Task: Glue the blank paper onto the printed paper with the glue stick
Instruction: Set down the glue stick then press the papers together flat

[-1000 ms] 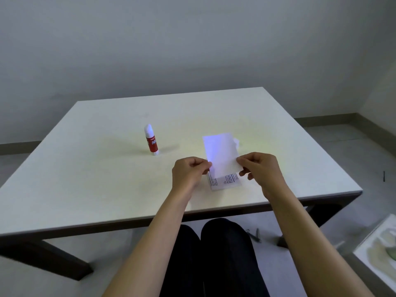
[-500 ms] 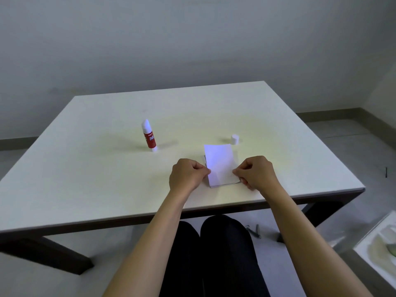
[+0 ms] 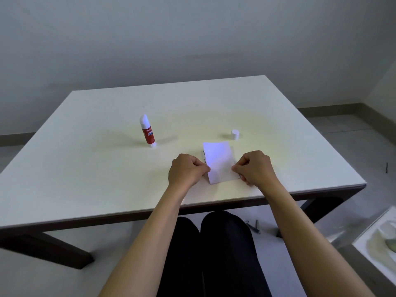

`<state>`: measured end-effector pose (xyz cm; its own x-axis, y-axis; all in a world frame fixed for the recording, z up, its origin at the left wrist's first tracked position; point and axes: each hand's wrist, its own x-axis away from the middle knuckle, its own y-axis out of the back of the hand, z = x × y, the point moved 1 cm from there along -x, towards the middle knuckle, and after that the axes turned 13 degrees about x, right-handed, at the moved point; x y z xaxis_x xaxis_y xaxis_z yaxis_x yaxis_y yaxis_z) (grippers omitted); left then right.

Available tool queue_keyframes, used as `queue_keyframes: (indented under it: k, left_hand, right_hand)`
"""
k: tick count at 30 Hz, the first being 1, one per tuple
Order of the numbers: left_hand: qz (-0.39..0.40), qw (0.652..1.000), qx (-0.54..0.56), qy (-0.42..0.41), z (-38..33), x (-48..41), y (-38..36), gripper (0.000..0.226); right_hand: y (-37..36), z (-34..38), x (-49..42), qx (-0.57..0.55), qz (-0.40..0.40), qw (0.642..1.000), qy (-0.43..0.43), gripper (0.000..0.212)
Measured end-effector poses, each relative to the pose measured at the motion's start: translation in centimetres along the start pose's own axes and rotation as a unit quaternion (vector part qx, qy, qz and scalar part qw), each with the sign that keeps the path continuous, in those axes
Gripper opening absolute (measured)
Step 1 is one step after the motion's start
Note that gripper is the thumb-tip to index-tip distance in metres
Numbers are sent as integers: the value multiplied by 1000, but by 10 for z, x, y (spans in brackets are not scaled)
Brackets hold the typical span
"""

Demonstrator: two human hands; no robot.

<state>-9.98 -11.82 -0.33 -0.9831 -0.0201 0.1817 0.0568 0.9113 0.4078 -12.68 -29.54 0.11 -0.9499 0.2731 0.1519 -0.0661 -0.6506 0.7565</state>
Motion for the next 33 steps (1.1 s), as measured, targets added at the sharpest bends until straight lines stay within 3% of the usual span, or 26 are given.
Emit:
queue_keyframes:
  k: [6, 10, 13, 16, 21, 33]
  left_hand:
    - [0, 997, -75, -31, -4, 3, -4, 16]
    - [-2, 993, -105, -48, -3, 3, -5, 14]
    - [15, 990, -113, -84, 2, 1, -5, 39]
    - [39, 976, -181, -118, 5, -2, -5, 56]
    - [59, 949, -263, -164, 9, -6, -3, 49]
    - [78, 944, -263, -181, 13, -8, -5, 49]
  right_hand:
    - [-3, 0, -2, 42, -15, 999, 13, 22]
    - [-2, 1, -1, 39, -32, 998, 45, 19]
    - [-2, 1, -2, 74, -26, 994, 76, 34]
    - [-5, 2, -3, 94, -24, 992, 85, 34]
    - [-13, -1, -1, 110, -39, 989, 85, 37]
    - [-1, 6, 5, 81, 26, 994, 63, 25]
